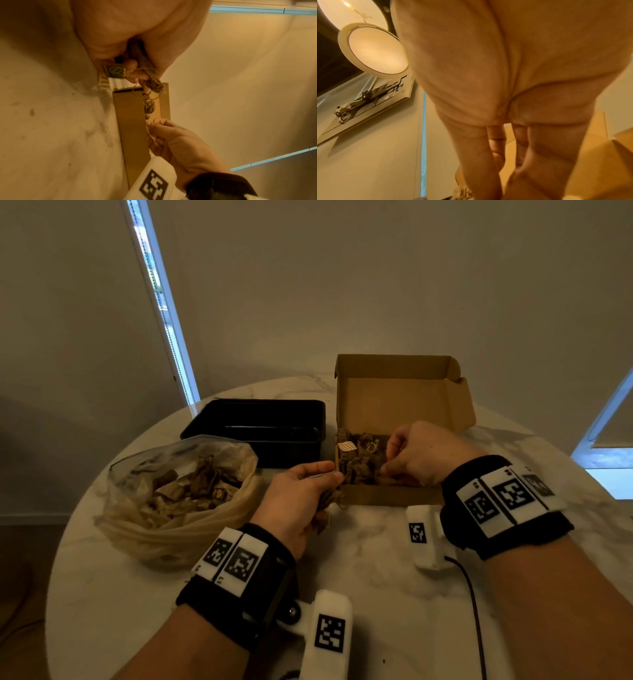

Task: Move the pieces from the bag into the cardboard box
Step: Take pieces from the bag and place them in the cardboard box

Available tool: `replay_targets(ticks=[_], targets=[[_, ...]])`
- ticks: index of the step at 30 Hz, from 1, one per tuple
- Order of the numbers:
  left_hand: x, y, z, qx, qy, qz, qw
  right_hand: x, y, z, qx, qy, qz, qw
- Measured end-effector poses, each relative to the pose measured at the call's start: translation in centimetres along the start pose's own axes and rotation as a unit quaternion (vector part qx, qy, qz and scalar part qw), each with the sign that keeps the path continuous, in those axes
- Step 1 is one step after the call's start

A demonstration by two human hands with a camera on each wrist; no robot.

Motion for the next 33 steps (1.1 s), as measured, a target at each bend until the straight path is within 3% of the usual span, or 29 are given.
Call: replay_targets(ticks=[3, 8, 11, 15, 18, 22, 29, 33], targets=[[-0.1, 0.0, 0.1, -0.007, 0.001, 0.000, 1.000, -0.1, 0.2, 0.3, 0.001, 0.007, 0.018, 1.000], [0.0, 0.1, 0.1, -0.009, 0.007, -0.003, 1.000, 0.9, -0.1, 0.4, 0.047, -0.043, 0.036, 0.997], [-0.1, 0.3, 0.2, 0.021, 0.024, 0.000, 0.999, 1.3, 0.0, 0.9, 0.009, -0.039, 0.041, 0.998], [-0.1, 1.1, 0.4, 0.084, 0.053, 0.009, 0.995, 2.5, -0.8, 1.9, -0.049, 0.038, 0.117, 0.991], [0.0, 1.2, 0.2, 0.116, 0.043, 0.009, 0.992, 3.9, -2.6, 0.7, -0.097, -0.001, 0.176, 0.980], [0.1, 1.1, 0.0, 0.132, 0.031, 0.008, 0.991, 3.9, -3.4, -1.5, -0.073, -0.033, 0.214, 0.974], [0.3, 1.3, 0.3, 0.140, 0.039, -0.008, 0.989, 3.3, -3.1, -0.3, -0.150, 0.037, 0.211, 0.965], [0.7, 2.0, 0.8, 0.080, 0.043, -0.070, 0.993, 3.4, -3.2, -0.4, -0.160, 0.027, 0.214, 0.963]])
Point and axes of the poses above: each hand's wrist, its own x-axis away from the middle knuckle, its own z-axis out of the back of the hand, y = z × x, the point moved 5 cm from there along -x, towards the middle knuckle, and after that the axes turned 12 degrees about y, right-handed, at the moved point
